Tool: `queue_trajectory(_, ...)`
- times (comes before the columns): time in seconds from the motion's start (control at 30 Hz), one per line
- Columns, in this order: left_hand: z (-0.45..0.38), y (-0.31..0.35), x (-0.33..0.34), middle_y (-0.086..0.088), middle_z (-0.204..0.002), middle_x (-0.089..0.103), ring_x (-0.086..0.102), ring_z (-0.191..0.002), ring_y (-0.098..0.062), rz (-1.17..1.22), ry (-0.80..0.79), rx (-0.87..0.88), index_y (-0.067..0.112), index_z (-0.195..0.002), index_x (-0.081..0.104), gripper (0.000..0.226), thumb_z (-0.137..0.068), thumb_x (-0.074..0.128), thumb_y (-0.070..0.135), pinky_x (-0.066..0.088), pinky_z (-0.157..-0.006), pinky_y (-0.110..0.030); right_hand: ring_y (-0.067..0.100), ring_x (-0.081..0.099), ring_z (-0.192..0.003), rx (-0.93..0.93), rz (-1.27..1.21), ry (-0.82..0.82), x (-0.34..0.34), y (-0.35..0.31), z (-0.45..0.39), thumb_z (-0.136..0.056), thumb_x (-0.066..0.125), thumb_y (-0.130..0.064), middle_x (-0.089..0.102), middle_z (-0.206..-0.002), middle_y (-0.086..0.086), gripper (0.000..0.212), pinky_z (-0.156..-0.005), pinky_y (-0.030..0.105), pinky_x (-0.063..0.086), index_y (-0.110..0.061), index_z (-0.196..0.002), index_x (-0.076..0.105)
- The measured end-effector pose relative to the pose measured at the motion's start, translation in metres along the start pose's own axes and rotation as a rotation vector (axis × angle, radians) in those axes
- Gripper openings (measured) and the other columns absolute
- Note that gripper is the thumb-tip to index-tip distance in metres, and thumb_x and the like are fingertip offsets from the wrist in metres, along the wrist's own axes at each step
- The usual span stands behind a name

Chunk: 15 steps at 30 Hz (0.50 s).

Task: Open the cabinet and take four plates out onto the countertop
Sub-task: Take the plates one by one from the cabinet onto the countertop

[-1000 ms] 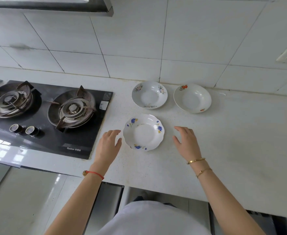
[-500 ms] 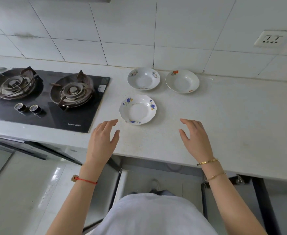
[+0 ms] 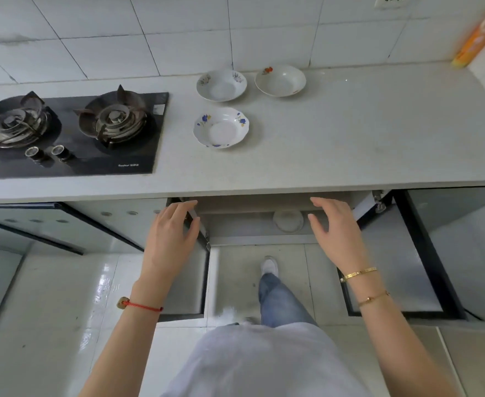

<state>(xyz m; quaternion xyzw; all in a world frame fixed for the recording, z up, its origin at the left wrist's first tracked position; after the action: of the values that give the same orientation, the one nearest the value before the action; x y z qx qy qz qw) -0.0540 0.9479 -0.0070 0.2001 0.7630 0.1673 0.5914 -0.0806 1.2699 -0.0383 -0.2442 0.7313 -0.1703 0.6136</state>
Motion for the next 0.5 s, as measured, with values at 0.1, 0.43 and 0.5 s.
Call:
queue_trajectory(0.1, 0.030, 0.010, 0.000, -0.006, -0.113, 0.066, 0.062, -0.104, -0.025, 0.015, -0.020, 0.013, 0.010, -0.122, 0.061, 0.032, -0.090, 0.061, 0.013, 0.051, -0.090, -0.037, 0.018, 0.050, -0.115, 0.034, 0.006, 0.007, -0.007, 0.005, 0.041, -0.093, 0.056, -0.020, 0.062, -0.118, 0.004, 0.034, -0.098, 0.022, 0.037, -0.012, -0.125, 0.057)
queue_trajectory(0.43, 0.069, 0.050, 0.017, -0.006, -0.109, 0.067, 0.062, -0.101, -0.025, 0.004, -0.056, 0.073, 0.009, -0.120, 0.061, 0.030, -0.091, 0.061, 0.014, 0.053, -0.087, -0.043, 0.017, 0.050, -0.115, 0.097, 0.031, 0.042, -0.041, 0.037, 0.101, -0.093, 0.057, -0.020, 0.062, -0.119, 0.003, 0.034, -0.095, 0.021, 0.037, -0.012, -0.126, 0.056)
queue_trajectory(0.5, 0.073, 0.063, 0.025, -0.005, -0.107, 0.066, 0.062, -0.098, -0.023, 0.011, -0.062, 0.071, 0.010, -0.121, 0.061, 0.030, -0.091, 0.061, 0.014, 0.053, -0.086, -0.042, 0.018, 0.051, -0.115, 0.106, 0.029, 0.039, -0.049, 0.049, 0.107, -0.093, 0.057, -0.020, 0.062, -0.119, 0.003, 0.034, -0.095, 0.022, 0.039, -0.012, -0.125, 0.056)
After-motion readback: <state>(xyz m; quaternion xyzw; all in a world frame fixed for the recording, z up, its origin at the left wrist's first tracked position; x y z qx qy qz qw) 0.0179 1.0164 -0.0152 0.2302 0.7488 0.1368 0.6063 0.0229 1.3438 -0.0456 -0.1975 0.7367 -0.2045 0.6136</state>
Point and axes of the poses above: each hand's wrist, its own z-axis away from the middle knuckle, its own x-axis out of the palm, y = z × x, the point moved 2 cm from there along -z, towards the middle knuckle
